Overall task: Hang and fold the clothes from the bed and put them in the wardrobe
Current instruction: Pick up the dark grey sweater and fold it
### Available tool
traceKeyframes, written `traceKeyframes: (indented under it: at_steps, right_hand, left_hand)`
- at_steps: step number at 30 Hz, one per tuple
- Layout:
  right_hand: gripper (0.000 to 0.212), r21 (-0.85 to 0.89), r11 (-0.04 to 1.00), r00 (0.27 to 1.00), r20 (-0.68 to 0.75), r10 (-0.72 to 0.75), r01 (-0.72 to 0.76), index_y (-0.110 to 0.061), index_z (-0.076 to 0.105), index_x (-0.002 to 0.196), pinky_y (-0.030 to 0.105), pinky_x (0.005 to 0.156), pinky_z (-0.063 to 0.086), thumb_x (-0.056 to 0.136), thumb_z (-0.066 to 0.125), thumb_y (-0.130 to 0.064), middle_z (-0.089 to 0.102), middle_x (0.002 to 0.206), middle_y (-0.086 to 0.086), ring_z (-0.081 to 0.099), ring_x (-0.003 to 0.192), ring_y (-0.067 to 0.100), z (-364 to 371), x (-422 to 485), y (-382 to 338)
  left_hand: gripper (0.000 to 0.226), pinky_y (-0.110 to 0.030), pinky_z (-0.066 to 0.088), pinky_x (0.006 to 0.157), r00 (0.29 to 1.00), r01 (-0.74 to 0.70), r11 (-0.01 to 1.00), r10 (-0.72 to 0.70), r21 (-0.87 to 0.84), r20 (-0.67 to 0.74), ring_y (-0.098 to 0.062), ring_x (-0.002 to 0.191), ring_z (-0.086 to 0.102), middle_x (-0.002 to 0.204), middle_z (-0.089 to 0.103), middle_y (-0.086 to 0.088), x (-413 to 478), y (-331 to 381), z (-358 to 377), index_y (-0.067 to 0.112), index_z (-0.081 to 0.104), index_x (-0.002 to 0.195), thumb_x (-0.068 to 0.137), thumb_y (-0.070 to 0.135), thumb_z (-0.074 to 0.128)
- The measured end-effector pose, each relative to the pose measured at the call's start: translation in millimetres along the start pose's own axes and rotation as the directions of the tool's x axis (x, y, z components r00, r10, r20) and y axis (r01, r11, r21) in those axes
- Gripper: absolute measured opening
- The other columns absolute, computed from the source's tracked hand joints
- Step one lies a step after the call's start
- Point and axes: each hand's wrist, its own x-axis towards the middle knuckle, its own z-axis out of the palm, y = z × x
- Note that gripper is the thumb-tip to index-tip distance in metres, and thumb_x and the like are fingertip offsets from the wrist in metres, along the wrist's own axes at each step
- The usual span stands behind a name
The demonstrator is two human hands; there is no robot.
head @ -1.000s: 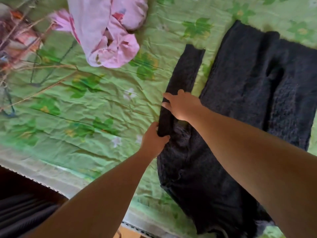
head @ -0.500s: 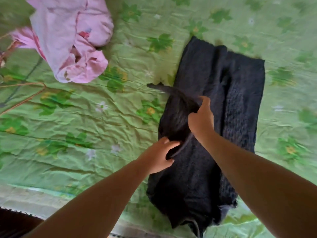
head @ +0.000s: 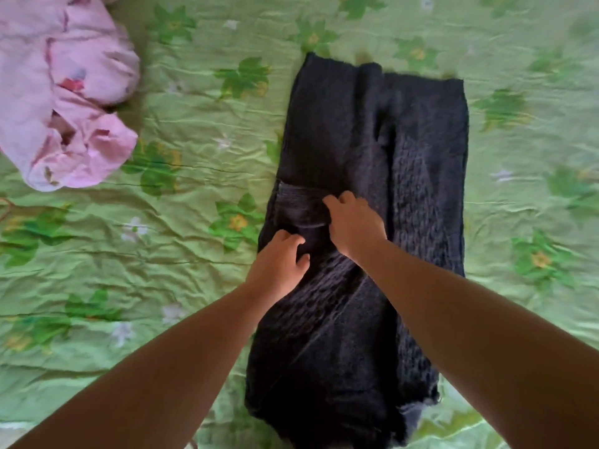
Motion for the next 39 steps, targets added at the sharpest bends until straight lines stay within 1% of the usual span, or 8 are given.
traceKeyframes:
  at_steps: [4,10,15,21,25,28,33,39]
  right_hand:
    - [0.020,0.479,0.876,0.986,-0.110,0.126,-0.059,-0.021,0.052,0.118,0.042,0.071,0.052,0.100,0.044,-0.017,0.065,0.095,0.008,0.062,0.086,0.031,-18,22,4]
    - [0.017,0.962,-0.017,0.851,0.249,0.463,-0.273,-0.023,0.057,0.102,0.040,0.071,0.047,0.095,0.045,-0.012,0.060,0.095,0.006,0.058,0.085,0.025,-61,89,30]
    - [0.025,0.711,0.438,0.831,0.409,0.378,-0.550,-0.003,0.052,0.120,0.050,0.082,0.061,0.097,0.046,-0.011,0.063,0.115,0.023,0.068,0.097,0.038,-41,95,77]
    - [0.020,0.436,0.858,0.847,-0.315,0.428,-0.271,-0.021,0.056,0.114,0.043,0.074,0.047,0.101,0.045,-0.030,0.060,0.116,0.011,0.057,0.102,0.035,-57,107,113]
    - [0.042,0.563,0.576,0.768,0.178,0.616,-0.593,-0.004,0.057,0.126,0.047,0.094,0.051,0.104,0.041,-0.035,0.060,0.127,0.023,0.058,0.116,0.041,-61,124,161]
    - [0.031,0.684,0.364,0.747,0.413,0.520,-0.632,-0.005,0.062,0.102,0.025,0.049,0.050,0.095,0.061,-0.035,0.063,0.094,0.017,0.060,0.070,0.027,-56,120,167]
    - [0.044,0.540,0.649,0.838,0.436,0.329,-0.536,-0.006,0.059,0.085,0.032,0.060,0.035,0.088,0.073,-0.047,0.057,0.081,0.010,0.050,0.071,0.024,-58,113,172]
    - [0.031,0.876,0.329,0.867,0.174,0.467,-0.354,-0.023,0.044,0.087,0.025,0.043,0.033,0.088,0.073,-0.010,0.047,0.079,0.005,0.042,0.060,0.018,-55,114,174]
  left_hand:
    - [0.033,-0.041,0.053,0.089,0.978,-0.081,0.987,0.051,-0.140,-0.204,-0.019,0.102,0.065,0.117,0.058,-0.002,23,6,0,0.014,0.063,0.127,0.095,0.017,0.057]
    - [0.060,-0.038,0.056,0.092,0.963,-0.033,0.870,-0.103,-0.492,-0.247,-0.017,0.108,0.064,0.130,0.056,-0.004,79,20,-15,0.022,0.046,0.142,0.089,0.048,0.058]
    - [0.051,-0.041,0.049,0.096,0.985,0.034,0.934,-0.092,-0.355,-0.148,-0.020,0.103,0.062,0.121,0.058,-0.009,125,24,-11,0.021,0.050,0.139,0.092,0.024,0.067]
    - [0.047,-0.014,0.036,0.081,0.973,-0.006,0.976,-0.044,-0.216,-0.226,-0.001,0.078,0.048,0.114,0.043,0.002,148,32,-9,0.024,0.050,0.139,0.094,0.022,0.064]
    - [0.042,-0.023,0.044,0.085,0.981,-0.008,0.957,-0.048,-0.291,-0.185,-0.015,0.089,0.059,0.114,0.050,-0.003,179,46,-20,0.023,0.055,0.135,0.094,0.020,0.065]
    - [0.032,-0.031,0.052,0.063,0.991,0.000,0.923,-0.052,-0.385,-0.123,-0.012,0.069,0.063,0.093,0.066,-0.008,201,57,-28,0.021,0.065,0.121,0.091,0.009,0.066]
    - [0.050,-0.021,0.026,0.034,0.985,0.153,0.825,-0.084,-0.544,0.149,-0.005,0.035,0.035,0.060,0.058,0.008,220,67,-41,0.024,0.066,0.126,0.087,-0.005,0.052]
    - [0.055,-0.018,0.042,0.050,0.998,-0.029,0.888,-0.002,-0.459,-0.066,-0.009,0.067,0.062,0.134,0.055,-0.002,227,66,-57,0.019,0.057,0.138,0.090,-0.007,0.052]
